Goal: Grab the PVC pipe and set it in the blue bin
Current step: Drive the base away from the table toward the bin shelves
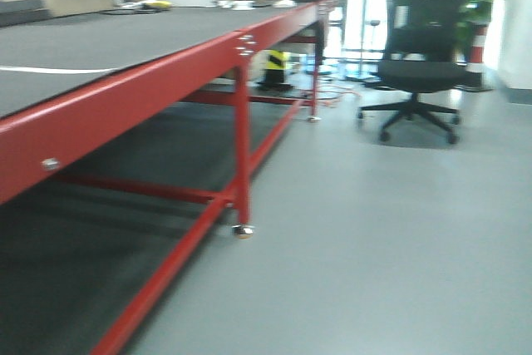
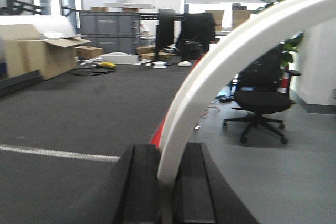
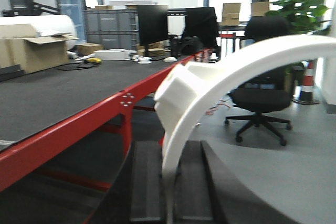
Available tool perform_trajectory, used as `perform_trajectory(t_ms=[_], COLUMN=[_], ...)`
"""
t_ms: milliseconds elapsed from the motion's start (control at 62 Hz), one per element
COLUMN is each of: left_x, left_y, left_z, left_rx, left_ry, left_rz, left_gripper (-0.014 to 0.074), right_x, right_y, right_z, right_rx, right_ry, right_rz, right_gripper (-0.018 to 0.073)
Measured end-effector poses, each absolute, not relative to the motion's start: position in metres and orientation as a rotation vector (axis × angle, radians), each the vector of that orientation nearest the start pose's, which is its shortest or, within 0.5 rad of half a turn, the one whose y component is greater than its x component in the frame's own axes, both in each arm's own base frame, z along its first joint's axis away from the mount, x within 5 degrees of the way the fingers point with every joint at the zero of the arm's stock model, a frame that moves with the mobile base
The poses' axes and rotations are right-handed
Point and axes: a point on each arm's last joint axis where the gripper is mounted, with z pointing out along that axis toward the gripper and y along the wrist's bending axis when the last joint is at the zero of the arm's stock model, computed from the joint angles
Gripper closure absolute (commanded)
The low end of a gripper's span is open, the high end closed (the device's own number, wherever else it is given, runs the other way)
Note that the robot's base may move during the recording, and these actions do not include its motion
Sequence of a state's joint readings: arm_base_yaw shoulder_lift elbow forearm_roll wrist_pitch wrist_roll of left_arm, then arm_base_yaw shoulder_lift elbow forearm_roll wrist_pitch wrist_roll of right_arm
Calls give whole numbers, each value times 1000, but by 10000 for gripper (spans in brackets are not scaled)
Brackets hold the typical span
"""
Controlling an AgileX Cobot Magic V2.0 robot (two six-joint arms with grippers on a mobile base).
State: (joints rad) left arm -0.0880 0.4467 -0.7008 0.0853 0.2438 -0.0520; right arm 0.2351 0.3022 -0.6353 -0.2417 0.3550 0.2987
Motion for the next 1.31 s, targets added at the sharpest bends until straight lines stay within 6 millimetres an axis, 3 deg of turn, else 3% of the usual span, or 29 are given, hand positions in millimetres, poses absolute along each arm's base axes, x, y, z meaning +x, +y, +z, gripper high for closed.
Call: perform_trajectory(t_ms=[1306], left_x=[81], left_y=[-5], left_z=[393], left_rx=[71], left_ry=[1471], left_rz=[-31], left_gripper=[707], right_x=[53], right_y=[5], right_z=[373], right_rx=[-55], right_ry=[1498], right_rz=[185], right_gripper=[722])
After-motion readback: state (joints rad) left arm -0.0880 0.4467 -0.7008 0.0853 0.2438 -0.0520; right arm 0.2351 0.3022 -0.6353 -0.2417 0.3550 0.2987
